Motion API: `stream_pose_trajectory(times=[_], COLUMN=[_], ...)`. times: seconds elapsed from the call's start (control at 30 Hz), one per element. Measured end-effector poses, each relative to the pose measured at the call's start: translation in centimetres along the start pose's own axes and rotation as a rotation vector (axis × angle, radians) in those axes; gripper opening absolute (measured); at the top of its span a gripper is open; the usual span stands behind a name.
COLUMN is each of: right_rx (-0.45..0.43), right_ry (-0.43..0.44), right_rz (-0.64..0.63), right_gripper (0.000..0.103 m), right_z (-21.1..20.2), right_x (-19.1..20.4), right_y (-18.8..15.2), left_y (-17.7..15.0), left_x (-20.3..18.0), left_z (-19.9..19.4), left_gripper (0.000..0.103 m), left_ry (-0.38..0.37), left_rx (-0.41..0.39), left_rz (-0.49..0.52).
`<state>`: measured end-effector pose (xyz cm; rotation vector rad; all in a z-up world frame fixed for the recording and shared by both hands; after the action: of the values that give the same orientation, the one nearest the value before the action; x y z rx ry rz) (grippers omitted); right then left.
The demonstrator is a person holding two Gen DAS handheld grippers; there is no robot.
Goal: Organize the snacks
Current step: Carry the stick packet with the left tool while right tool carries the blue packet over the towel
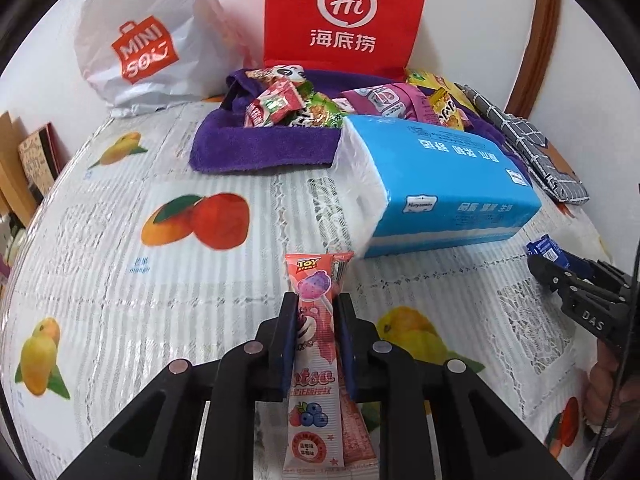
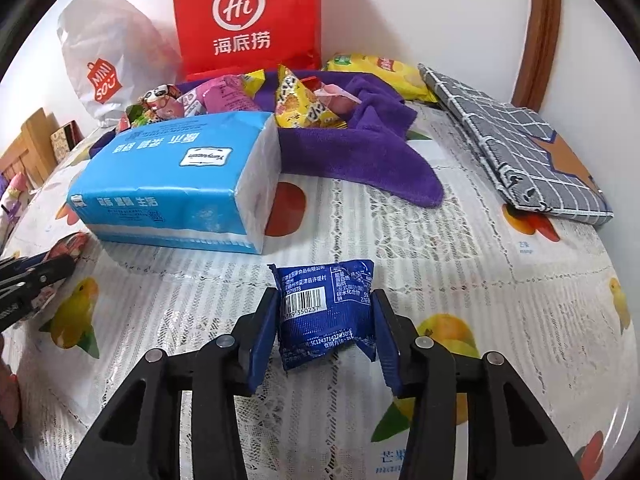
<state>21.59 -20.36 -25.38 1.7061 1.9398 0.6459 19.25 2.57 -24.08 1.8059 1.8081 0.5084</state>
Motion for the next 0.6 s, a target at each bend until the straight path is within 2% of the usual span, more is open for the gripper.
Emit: stream_pose_trajectory(times=[0.17,0.6], right_rx=[-0.003,-0.133], right_ry=[0.068,0.046], right_rz=[0.058,-0.012], right_gripper=[0.042,0.042], right_z=[-1.1,-6.9], right_x=[0.1,2.0], right_y=[0.1,4.7], left_y=[-0.4,2.6], left_x=[0.1,-1.1], left_z=[-1.3,-5.4], left_gripper=[0.018,0.018], left_ry=[-0.006,-0.067], left_rx=[0.001,-0.029], left_rz=[-0.003,-0.021])
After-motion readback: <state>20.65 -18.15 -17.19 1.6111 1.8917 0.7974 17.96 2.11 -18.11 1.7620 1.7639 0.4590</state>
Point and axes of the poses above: each gripper's, at about its wrist camera, not at the fingertips, and z roughly the way its jaws point, x to its left, y to its top, the point moved 8 cm from there along z, roughly the way its jaws point
